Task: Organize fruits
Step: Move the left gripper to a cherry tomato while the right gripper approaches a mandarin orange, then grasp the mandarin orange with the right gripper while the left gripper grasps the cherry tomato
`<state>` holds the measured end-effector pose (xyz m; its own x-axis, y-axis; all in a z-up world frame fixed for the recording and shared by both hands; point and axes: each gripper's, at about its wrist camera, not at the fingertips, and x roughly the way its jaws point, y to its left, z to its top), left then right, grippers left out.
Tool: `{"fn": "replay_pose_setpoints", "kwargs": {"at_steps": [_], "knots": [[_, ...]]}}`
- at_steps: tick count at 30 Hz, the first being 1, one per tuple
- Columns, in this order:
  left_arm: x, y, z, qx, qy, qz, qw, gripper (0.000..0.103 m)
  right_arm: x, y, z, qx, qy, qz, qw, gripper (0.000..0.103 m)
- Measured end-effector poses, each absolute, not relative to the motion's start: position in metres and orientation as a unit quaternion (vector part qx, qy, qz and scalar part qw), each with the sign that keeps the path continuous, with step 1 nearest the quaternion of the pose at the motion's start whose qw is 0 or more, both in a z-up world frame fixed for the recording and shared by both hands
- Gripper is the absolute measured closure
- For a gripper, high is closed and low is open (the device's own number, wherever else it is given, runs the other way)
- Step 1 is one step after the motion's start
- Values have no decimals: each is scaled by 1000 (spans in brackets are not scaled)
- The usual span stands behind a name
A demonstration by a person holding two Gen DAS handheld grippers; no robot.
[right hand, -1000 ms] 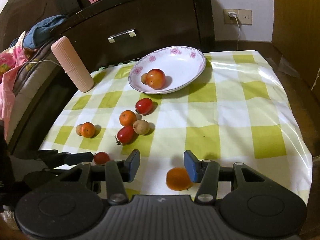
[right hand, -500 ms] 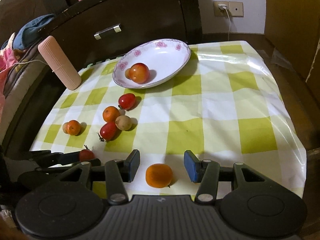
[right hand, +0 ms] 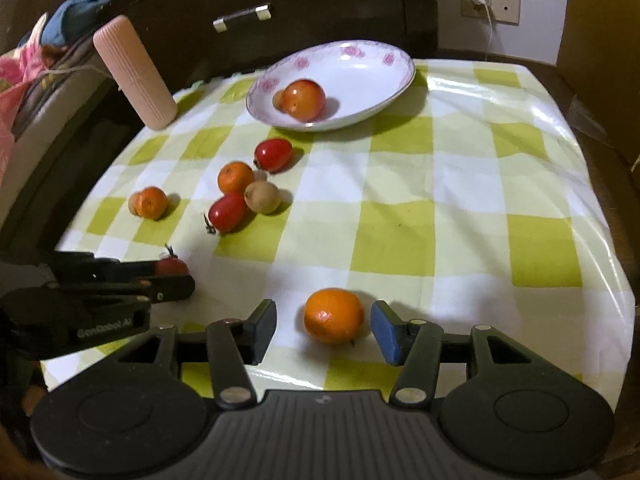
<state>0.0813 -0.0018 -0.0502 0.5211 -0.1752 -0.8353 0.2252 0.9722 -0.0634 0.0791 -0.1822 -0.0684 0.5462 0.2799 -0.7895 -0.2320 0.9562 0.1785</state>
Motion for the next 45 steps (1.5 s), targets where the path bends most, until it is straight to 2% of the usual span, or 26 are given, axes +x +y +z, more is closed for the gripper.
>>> {"fn": "replay_pose_setpoints", "kwargs": {"at_steps": [2, 4, 6, 8, 13, 14, 16, 18, 21, 45], "knots": [[81, -1, -50, 29, 474, -116, 873, 62, 80, -182, -70, 26, 453, 142, 880, 53], [81, 0, -51, 27, 472, -118, 873, 54, 82, -181, -71, 24, 455, 143, 879, 52], [81, 1, -51, 23, 470, -122, 874, 41, 82, -178, -72, 19, 455, 146, 878, 52], [81, 1, -52, 26, 468, -121, 875, 40, 82, -177, -72, 13, 453, 146, 879, 52], [83, -1, -53, 29, 465, -118, 877, 42, 82, -176, -71, 9, 454, 145, 879, 53], [82, -2, -53, 31, 465, -119, 877, 45, 82, -175, -71, 6, 454, 142, 879, 54], [81, -3, -53, 37, 464, -117, 877, 52, 81, -172, -71, -8, 453, 137, 881, 64], [81, -4, -53, 43, 464, -117, 877, 61, 81, -172, -71, -15, 451, 132, 882, 70], [81, -4, -52, 42, 464, -118, 877, 68, 81, -172, -71, -12, 452, 130, 883, 70], [88, -20, -33, 30, 449, -133, 883, 69, 90, -162, -52, 21, 429, 145, 892, 70]]}}
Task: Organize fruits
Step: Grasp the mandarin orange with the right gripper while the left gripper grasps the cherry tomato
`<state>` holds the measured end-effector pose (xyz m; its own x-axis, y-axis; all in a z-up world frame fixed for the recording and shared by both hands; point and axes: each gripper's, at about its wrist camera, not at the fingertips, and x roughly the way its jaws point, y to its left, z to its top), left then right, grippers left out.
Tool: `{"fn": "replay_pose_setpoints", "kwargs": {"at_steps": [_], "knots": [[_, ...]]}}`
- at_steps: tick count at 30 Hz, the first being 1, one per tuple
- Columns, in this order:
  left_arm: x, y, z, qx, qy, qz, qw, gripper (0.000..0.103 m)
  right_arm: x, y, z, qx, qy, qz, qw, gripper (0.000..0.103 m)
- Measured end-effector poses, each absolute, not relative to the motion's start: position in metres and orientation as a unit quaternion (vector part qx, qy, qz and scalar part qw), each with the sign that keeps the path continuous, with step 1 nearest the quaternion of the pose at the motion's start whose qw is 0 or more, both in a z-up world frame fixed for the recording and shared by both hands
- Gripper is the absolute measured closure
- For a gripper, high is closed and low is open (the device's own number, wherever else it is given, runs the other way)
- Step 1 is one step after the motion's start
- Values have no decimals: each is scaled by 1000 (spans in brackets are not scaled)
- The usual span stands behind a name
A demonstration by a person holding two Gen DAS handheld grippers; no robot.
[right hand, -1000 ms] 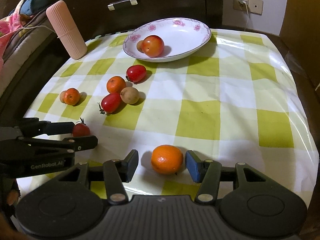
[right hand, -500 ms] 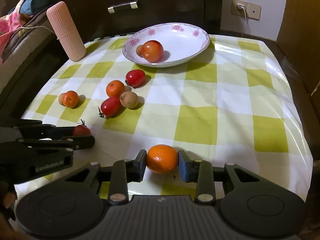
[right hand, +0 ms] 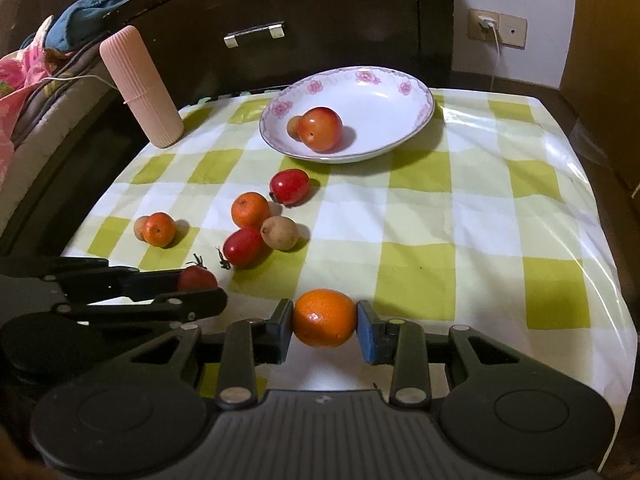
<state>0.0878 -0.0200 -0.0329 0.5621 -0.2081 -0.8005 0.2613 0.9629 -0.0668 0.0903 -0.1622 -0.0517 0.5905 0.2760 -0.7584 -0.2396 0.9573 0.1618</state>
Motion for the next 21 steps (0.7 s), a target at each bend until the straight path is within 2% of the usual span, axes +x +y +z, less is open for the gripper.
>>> {"fn": "replay_pose_setpoints", "kwargs": {"at_steps": [17, 21], "knots": [[97, -19, -25, 13, 441, -131, 888, 71, 98, -160, -44, 49, 423, 146, 893, 70], [99, -18, -21, 11, 437, -130, 890, 68, 100, -161, -40, 52, 417, 144, 896, 70]]}}
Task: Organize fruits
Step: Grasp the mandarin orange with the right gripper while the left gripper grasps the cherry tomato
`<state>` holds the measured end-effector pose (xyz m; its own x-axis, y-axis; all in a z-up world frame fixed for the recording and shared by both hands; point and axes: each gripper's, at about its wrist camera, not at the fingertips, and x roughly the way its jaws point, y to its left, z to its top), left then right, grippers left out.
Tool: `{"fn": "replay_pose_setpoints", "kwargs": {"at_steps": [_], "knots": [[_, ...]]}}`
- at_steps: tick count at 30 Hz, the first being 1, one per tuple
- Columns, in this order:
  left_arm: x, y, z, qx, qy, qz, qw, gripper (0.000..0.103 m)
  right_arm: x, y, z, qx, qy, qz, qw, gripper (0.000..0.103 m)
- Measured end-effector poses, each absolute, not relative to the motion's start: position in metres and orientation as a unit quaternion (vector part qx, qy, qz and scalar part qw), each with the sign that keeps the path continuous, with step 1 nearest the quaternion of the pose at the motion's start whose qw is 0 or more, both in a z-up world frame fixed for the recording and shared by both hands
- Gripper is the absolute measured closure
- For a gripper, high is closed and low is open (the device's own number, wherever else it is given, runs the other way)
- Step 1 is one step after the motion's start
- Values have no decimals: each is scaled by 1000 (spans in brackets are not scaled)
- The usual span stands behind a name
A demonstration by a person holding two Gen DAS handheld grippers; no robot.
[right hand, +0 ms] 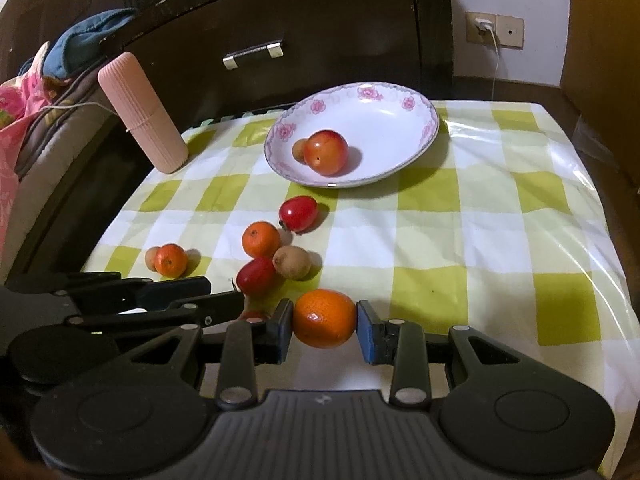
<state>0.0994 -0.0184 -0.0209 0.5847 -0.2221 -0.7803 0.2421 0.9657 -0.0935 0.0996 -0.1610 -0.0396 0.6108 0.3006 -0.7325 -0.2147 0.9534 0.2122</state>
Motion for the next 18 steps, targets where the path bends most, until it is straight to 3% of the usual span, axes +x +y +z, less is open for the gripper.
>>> {"fn": "replay_pose_setpoints", "kwargs": {"at_steps": [15, 18], "knots": [[100, -19, -33, 7, 445, -145, 884, 62, 102, -180, -42, 73, 422, 124, 895, 70], [98, -27, -34, 17, 443, -161, 882, 51, 101, -184, -42, 78, 422, 120, 895, 70]]}}
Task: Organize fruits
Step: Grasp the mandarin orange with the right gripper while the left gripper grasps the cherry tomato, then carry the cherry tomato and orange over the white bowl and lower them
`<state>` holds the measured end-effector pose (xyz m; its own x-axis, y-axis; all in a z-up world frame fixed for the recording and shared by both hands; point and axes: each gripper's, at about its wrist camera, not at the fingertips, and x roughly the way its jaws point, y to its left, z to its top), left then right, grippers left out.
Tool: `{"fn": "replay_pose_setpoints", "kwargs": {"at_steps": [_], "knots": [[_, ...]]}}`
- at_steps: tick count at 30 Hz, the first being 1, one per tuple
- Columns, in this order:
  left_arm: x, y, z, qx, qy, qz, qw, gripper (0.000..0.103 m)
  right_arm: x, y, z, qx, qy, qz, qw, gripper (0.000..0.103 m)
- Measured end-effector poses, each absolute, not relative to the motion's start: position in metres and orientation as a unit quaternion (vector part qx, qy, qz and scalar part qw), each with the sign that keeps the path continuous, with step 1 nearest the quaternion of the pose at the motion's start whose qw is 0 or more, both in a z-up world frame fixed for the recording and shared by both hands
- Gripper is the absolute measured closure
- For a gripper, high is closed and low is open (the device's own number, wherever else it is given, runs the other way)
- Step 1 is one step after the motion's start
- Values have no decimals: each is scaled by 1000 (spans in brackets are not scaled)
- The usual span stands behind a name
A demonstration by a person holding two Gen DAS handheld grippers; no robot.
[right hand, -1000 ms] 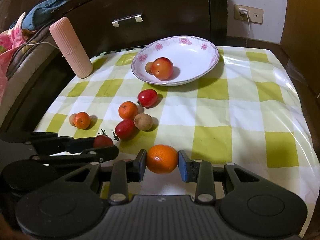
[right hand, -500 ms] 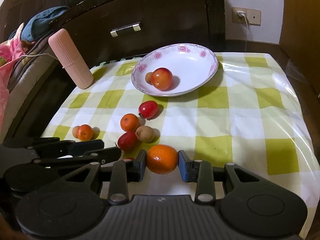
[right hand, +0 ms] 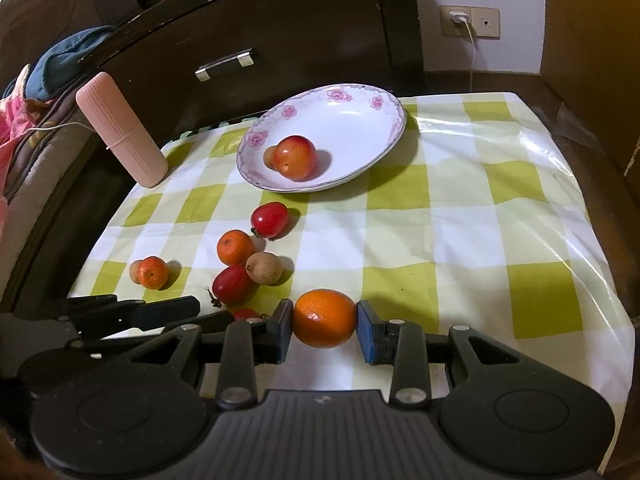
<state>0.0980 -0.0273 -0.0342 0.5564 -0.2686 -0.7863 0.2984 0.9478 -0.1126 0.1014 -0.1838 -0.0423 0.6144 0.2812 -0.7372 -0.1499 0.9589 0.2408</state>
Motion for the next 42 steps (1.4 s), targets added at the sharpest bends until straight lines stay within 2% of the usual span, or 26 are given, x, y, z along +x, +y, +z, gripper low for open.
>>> {"fn": "replay_pose_setpoints", "kwargs": {"at_steps": [3, 8, 16, 23, 32, 42], "knots": [[96, -35, -40, 30, 449, -173, 876, 45, 102, -187, -41, 83, 422, 118, 895, 70], [96, -45, -47, 35, 456, -183, 870, 44, 101, -191, -41, 87, 421, 117, 895, 70], [107, -56, -55, 15, 469, -174, 866, 50, 100, -199, -40, 93, 420, 111, 896, 70], [100, -65, -55, 51, 463, -159, 870, 70, 100, -207, -38, 101, 416, 106, 897, 70], [103, -57, -38, 28, 446, -155, 881, 70, 105, -204, -37, 101, 414, 107, 898, 70], [141, -48, -7, -3, 403, -132, 906, 70, 138, -194, -17, 104, 379, 111, 913, 70]]}}
